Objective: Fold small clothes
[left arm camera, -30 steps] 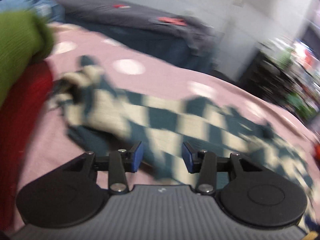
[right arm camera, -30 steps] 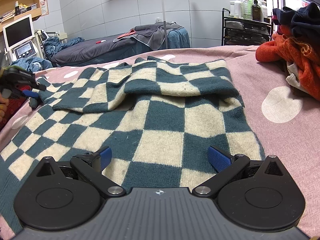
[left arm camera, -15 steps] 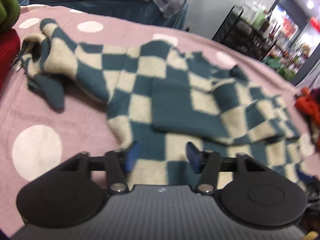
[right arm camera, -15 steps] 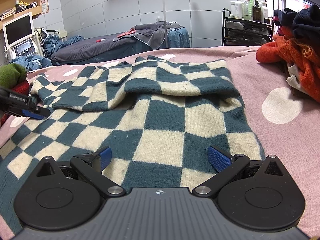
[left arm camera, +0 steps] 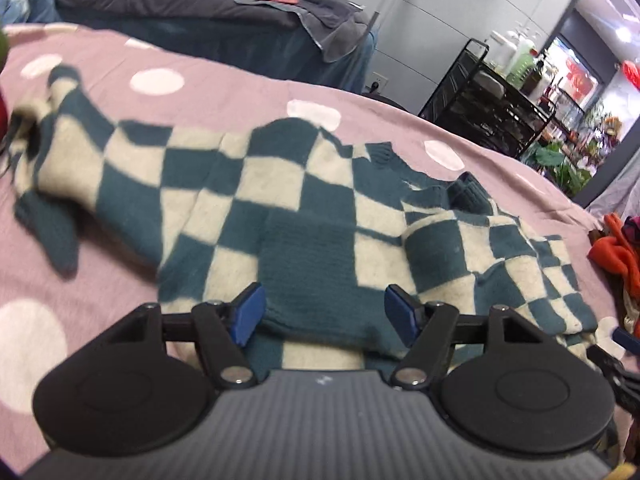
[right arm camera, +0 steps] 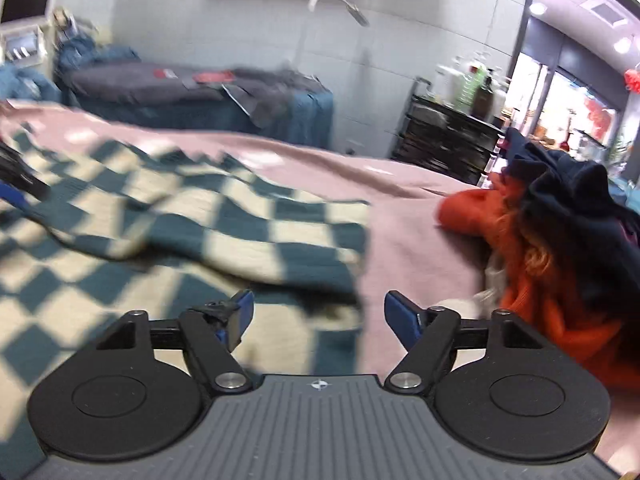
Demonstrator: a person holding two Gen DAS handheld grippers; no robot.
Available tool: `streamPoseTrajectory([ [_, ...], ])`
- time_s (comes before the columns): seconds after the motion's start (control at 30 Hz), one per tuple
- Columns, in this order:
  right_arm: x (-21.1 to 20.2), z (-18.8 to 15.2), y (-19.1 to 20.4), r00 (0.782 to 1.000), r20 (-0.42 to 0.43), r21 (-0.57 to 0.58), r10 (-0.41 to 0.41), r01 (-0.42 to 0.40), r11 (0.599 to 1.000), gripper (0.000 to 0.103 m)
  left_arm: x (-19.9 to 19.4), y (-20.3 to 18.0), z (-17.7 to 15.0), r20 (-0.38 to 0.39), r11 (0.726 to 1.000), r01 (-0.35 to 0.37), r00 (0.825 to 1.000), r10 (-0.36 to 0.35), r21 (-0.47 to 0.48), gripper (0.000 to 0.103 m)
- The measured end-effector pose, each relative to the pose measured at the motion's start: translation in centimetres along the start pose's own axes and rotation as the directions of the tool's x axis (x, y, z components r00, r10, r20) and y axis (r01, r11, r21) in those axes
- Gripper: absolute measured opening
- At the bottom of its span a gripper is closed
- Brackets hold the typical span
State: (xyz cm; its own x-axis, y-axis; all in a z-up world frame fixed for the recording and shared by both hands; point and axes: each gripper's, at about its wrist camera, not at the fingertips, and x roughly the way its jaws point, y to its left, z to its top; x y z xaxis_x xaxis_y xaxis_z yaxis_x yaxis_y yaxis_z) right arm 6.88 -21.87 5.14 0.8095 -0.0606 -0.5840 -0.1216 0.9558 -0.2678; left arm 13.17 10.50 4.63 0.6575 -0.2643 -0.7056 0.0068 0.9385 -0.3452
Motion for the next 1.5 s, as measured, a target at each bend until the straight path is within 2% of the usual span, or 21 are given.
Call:
streamPoseTrajectory([
  [0.03,1.2,0.1,-0.2,0.999,-0.031,-0.014,-0.004,0.004,1.000,0.088,0.3,-0.1,0.2,-0.004,1.000,-0.006,1.000,0.006,0.002,0.066],
  [0.07,2.3,0.1,-0.4,0.998,-0.061,-0.020,-0.007,0.006,1.000,0.059,0.7,-0.2,0.4,-0.009,1.000,-0.008,1.000,0.008,-0.003,0.065],
  [0.1,3.1,0.2,-0.6,0.997,-0.076,-0.017,0.000,-0.001,1.000,0.052,1.1,-0.2,0.6,-0.014,1.000,-0.010,1.000,0.010,-0.010,0.065],
  [0.17,3.8,0.6,-0.5,0.998,-0.054,-0.038,-0.007,0.005,0.999,0.053,1.9,-0.5,0.9,-0.025,1.000,-0.015,1.000,0.014,-0.006,0.065],
  [0.23,4.0,1.1,0.2,0.998,-0.022,-0.101,-0.052,0.049,0.994,0.051,2.7,-1.0,1.0,-0.033,0.999,-0.031,0.999,0.032,0.014,0.066],
  [0.27,3.8,1.4,0.2,0.998,0.001,-0.107,-0.070,0.070,0.992,0.045,3.1,-1.3,1.1,-0.037,0.999,-0.034,0.999,0.035,0.031,0.066],
  [0.3,3.8,1.6,0.1,0.996,0.005,-0.104,-0.091,0.091,0.990,0.019,3.4,-1.6,1.1,-0.042,0.998,-0.038,0.998,0.040,0.050,0.066],
  [0.4,3.3,2.0,-0.5,0.985,0.031,-0.107,-0.172,0.174,0.979,0.009,4.1,-2.2,1.1,-0.039,0.993,-0.066,0.997,0.070,0.093,0.066],
  [0.47,2.6,2.0,-0.8,0.969,0.047,-0.132,-0.244,0.248,0.960,0.009,4.2,-2.6,1.0,-0.043,0.990,-0.072,0.996,0.077,0.117,0.066],
  [0.53,2.2,1.6,-1.3,0.961,0.034,-0.135,-0.275,0.277,0.951,0.008,4.3,-3.1,0.8,-0.048,0.986,-0.082,0.995,0.090,0.148,0.066],
  [0.7,3.4,-1.2,-0.2,0.959,-0.011,-0.233,-0.285,0.274,0.933,0.009,4.6,-4.4,0.1,-0.043,0.959,-0.136,0.988,0.151,0.250,0.069],
  [0.87,3.7,-1.3,0.0,0.955,-0.009,-0.255,-0.296,0.284,0.924,0.009,4.5,-4.2,-0.1,-0.037,0.955,-0.127,0.989,0.142,0.268,0.071],
  [0.93,3.3,-1.2,-0.2,0.958,-0.008,-0.257,-0.286,0.274,0.927,0.015,4.3,-4.1,-0.1,-0.040,0.955,-0.122,0.990,0.138,0.269,0.071],
  [0.97,2.7,-1.2,-0.2,0.960,-0.005,-0.252,-0.280,0.269,0.929,0.025,4.2,-4.1,-0.1,-0.040,0.955,-0.121,0.990,0.137,0.269,0.071],
  [1.0,1.9,-1.2,-0.3,0.965,0.004,-0.239,-0.263,0.257,0.937,0.036,4.0,-4.1,0.0,-0.041,0.957,-0.116,0.990,0.131,0.267,0.072],
  [1.1,-0.8,-1.5,-0.4,0.973,0.040,-0.225,-0.228,0.231,0.947,0.050,3.0,-3.5,0.4,-0.029,0.974,-0.078,0.996,0.086,0.214,0.077],
  [1.2,-3.0,-1.2,-1.1,0.986,0.046,-0.165,-0.159,0.165,0.972,0.050,2.2,-2.9,1.3,-0.010,0.987,-0.071,0.997,0.073,0.145,0.081],
  [1.3,-4.1,0.5,-1.8,0.994,0.106,-0.075,0.004,0.004,0.997,0.050,2.5,-2.9,2.1,-0.016,0.989,-0.067,0.997,0.070,0.134,0.083],
  [1.47,0.5,6.3,-1.9,0.980,0.131,-0.003,0.147,-0.148,0.989,0.050,4.7,-4.0,1.4,-0.090,0.975,-0.099,0.989,0.119,0.198,0.083],
  [1.5,2.2,7.6,-1.9,0.980,0.114,-0.008,0.166,-0.166,0.986,0.050,4.9,-4.1,1.0,-0.089,0.969,-0.111,0.987,0.133,0.219,0.087],
])
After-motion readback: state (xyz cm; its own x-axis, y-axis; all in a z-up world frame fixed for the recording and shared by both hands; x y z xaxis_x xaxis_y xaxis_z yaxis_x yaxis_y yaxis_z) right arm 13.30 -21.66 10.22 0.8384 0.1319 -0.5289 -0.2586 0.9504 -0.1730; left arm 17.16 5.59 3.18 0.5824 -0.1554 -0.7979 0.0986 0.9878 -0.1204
